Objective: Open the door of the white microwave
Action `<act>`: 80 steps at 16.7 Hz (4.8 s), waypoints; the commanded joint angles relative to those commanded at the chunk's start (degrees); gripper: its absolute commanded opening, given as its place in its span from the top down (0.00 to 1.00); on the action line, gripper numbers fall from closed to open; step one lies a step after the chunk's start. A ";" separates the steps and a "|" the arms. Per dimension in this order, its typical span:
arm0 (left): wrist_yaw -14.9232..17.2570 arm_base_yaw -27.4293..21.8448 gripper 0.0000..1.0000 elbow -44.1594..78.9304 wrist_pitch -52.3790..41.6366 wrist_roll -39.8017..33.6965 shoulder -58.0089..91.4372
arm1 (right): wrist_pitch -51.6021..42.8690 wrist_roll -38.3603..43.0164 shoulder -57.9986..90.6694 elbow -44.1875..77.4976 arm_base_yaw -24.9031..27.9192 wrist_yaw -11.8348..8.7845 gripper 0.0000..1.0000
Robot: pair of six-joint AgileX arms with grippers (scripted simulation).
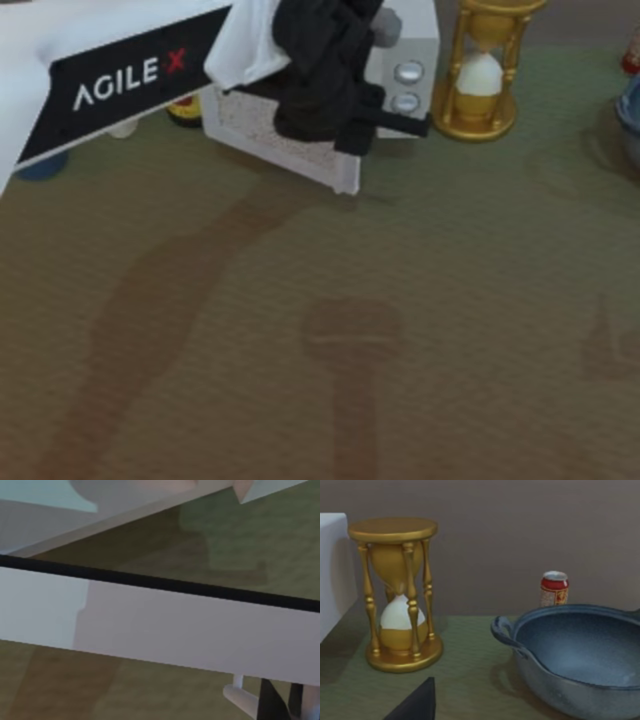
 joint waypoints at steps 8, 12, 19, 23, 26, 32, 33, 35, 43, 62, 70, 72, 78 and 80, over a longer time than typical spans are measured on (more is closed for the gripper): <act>0.39 -0.38 1.00 -0.04 0.02 -0.24 0.12 | 0.00 0.00 0.00 0.00 0.00 0.00 0.00; 1.86 0.46 1.00 -3.04 1.39 2.79 -2.12 | 0.00 0.00 0.00 0.00 0.00 0.00 0.00; 3.81 1.54 1.00 -7.16 2.96 6.71 -4.83 | 0.00 0.00 0.00 0.00 0.00 0.00 0.00; 3.81 1.54 1.00 -7.16 2.96 6.71 -4.83 | 0.00 0.00 0.00 0.00 0.00 0.00 0.00; 3.81 1.54 1.00 -7.16 2.96 6.71 -4.83 | 0.00 0.00 0.00 0.00 0.00 0.00 0.00; 3.81 1.54 1.00 -7.16 2.96 6.71 -4.83 | 0.00 0.00 0.00 0.00 0.00 0.00 0.00; 3.81 1.54 1.00 -7.16 2.96 6.71 -4.83 | 0.00 0.00 0.00 0.00 0.00 0.00 0.00; 3.81 1.54 1.00 -7.16 2.96 6.71 -4.83 | 0.00 0.00 0.00 0.00 0.00 0.00 0.00; 4.63 1.46 1.00 -7.87 3.21 7.34 -5.28 | 0.00 0.00 0.00 0.00 0.00 0.00 0.00; 8.09 3.61 1.00 -13.19 4.83 14.07 -9.16 | 0.00 0.00 0.00 0.00 0.00 0.00 0.00; 8.09 3.61 1.00 -13.19 4.83 14.07 -9.16 | 0.00 0.00 0.00 0.00 0.00 0.00 0.00; 8.09 3.61 1.00 -13.19 4.83 14.07 -9.16 | 0.00 0.00 0.00 0.00 0.00 0.00 0.00; 9.51 4.02 1.00 -14.34 5.07 15.88 -10.06 | 0.00 0.00 0.00 0.00 0.00 0.00 0.00; 10.95 5.03 1.00 -15.88 5.33 18.64 -11.37 | 0.00 0.00 0.00 0.00 0.00 0.00 0.00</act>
